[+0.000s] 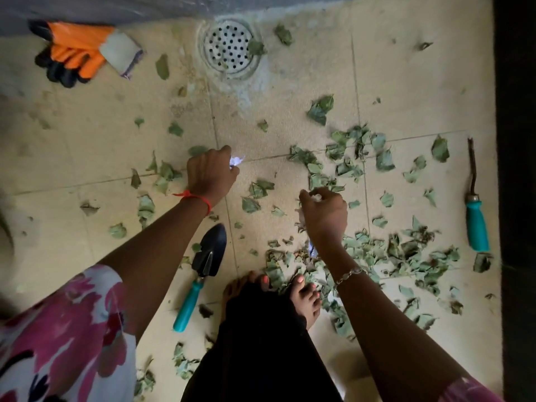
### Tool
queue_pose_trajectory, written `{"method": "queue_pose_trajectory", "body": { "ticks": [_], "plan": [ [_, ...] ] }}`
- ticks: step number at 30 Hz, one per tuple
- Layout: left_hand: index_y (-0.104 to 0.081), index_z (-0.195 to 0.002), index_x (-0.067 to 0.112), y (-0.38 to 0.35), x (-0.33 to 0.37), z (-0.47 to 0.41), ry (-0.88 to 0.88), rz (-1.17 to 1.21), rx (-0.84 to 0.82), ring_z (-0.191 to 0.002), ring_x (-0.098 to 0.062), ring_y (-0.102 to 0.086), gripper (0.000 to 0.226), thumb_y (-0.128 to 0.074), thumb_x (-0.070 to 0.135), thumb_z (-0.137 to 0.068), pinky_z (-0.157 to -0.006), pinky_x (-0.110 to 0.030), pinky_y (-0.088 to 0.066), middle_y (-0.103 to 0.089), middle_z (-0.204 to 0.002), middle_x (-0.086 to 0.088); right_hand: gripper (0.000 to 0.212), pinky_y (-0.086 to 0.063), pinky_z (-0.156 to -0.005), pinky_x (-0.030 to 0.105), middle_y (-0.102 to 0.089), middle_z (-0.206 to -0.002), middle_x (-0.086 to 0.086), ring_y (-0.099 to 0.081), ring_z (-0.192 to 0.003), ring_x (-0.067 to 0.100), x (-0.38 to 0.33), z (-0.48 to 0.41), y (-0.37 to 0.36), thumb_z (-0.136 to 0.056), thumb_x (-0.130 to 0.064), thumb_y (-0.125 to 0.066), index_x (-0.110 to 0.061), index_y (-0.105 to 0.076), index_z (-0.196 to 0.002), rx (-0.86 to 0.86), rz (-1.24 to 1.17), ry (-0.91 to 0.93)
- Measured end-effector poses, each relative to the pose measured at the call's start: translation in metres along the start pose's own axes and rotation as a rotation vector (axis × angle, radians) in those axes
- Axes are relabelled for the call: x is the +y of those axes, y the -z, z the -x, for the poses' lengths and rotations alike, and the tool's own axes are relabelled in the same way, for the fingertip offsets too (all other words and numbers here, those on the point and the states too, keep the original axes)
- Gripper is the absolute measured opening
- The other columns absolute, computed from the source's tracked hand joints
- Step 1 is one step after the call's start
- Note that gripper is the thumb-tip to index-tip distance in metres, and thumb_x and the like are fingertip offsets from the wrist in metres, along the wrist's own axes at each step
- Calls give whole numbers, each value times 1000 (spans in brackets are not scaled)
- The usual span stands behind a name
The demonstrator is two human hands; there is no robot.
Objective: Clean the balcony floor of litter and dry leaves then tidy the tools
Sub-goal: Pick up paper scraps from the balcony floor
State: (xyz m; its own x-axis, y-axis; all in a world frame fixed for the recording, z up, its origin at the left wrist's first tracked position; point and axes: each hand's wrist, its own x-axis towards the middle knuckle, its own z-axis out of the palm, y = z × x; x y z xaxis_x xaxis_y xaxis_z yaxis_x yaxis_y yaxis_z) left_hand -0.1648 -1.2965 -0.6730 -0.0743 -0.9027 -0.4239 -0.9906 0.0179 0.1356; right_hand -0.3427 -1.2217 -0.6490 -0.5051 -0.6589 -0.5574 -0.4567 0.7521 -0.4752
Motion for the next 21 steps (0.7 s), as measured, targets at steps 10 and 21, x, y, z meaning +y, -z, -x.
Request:
{"method": "queue_pose_trajectory", "body": {
  "ticks": [10,21],
  "plan": [
    [-35,-48,11,149,72,51,66,373,-43,-73,-41,-59,47,-67,28,-79,-54,-28,-24,-58,-67,-25,44,-29,-44,19,-50,-57,0,-46,-49,15,-47,78,118,-96,-39,-47,-12,-50,-62,-115,236,-88],
    [-31,-53,14,528,175,228,-438,501,-63,-54,-16,-19,35,-53,39,-62,-51,-32,-15,-22,-55,-5,45,-45,-67,32,-66,-93,19,-62,-86,35,-251,280,422,-87,-53,-54,-11,-51,-72,52,206,38]
  ]
}}
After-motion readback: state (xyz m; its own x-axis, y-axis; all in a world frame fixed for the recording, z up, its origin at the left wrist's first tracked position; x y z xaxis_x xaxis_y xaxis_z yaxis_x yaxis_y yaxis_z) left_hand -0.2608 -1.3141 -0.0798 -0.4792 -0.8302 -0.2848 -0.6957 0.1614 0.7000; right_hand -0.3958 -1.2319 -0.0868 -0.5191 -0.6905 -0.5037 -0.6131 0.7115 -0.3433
